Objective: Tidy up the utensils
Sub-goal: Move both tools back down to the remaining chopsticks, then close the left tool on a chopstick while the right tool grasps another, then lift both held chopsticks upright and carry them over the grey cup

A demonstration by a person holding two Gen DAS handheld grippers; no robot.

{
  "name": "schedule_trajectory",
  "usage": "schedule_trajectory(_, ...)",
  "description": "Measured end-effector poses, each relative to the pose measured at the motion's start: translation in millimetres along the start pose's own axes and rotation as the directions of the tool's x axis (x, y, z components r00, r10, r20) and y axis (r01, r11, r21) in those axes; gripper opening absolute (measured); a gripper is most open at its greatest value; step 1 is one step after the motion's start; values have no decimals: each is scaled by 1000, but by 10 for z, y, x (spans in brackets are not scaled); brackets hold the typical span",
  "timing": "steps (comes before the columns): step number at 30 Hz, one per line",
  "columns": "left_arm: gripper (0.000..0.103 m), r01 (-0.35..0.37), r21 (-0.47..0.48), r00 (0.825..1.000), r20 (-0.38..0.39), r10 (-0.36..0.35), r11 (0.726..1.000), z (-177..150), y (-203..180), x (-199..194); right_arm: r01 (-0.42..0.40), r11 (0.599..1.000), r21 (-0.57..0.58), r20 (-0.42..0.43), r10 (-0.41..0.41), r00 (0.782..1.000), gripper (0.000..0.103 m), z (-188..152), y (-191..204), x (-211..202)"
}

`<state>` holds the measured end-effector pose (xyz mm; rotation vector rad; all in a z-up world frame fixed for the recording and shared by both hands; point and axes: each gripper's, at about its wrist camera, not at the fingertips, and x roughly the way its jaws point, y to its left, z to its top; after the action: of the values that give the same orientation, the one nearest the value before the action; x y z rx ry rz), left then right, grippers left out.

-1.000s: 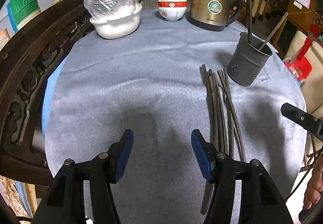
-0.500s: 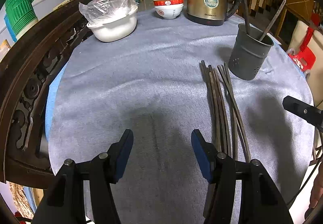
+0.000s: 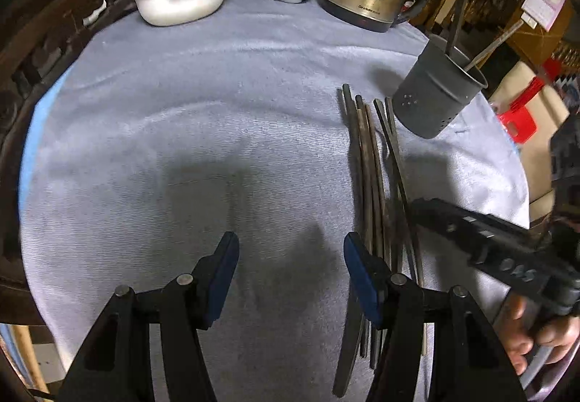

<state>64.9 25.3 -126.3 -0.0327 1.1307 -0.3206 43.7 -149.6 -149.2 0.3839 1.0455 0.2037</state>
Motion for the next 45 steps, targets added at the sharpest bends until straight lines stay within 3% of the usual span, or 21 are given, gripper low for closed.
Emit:
schedule_trajectory(2, 61, 16, 7, 1000, -7, -16, 1000, 11, -23, 45, 12, 1000, -4, -24, -12, 1000, 35, 10, 4, 101)
schedule_trajectory(7, 59, 70, 8, 997, -24, -70, 997, 59, -61, 138, 44, 998, -42, -27, -45, 999, 11, 25, 15, 146)
schedule_trajectory(18, 58, 111, 18, 993, -41, -110, 994, 397, -276, 380, 51, 999, 16, -20, -51, 999, 9, -48, -348, -48)
schedule_trajectory(27, 13, 104, -1, 994, -44, -104, 995, 476, -180, 493, 5, 999, 51, -17, -4, 1000, 10, -87, -447, -75)
schedule_trajectory(33, 12, 143, -21, 989, -40, -144, 989, 363, 116, 380, -4, 998, 55, -18, 5, 1000, 10, -101, -464, -88)
schedule_trajectory(39, 14, 155, -28, 986, -54, -156, 988, 316, 322, 291, 89, 996, -3, -38, -89, 995, 11, 10, -294, -37)
schedule_trajectory(43, 26, 146, -39, 987, -61, -148, 989, 389, 367, 293, 157, 987, -35, -30, -158, 987, 12, 184, -189, 49)
schedule_trajectory(45, 27, 142, -42, 987, -66, -145, 989, 455, 381, 323, 196, 980, -46, -30, -197, 980, 13, 256, -160, 120)
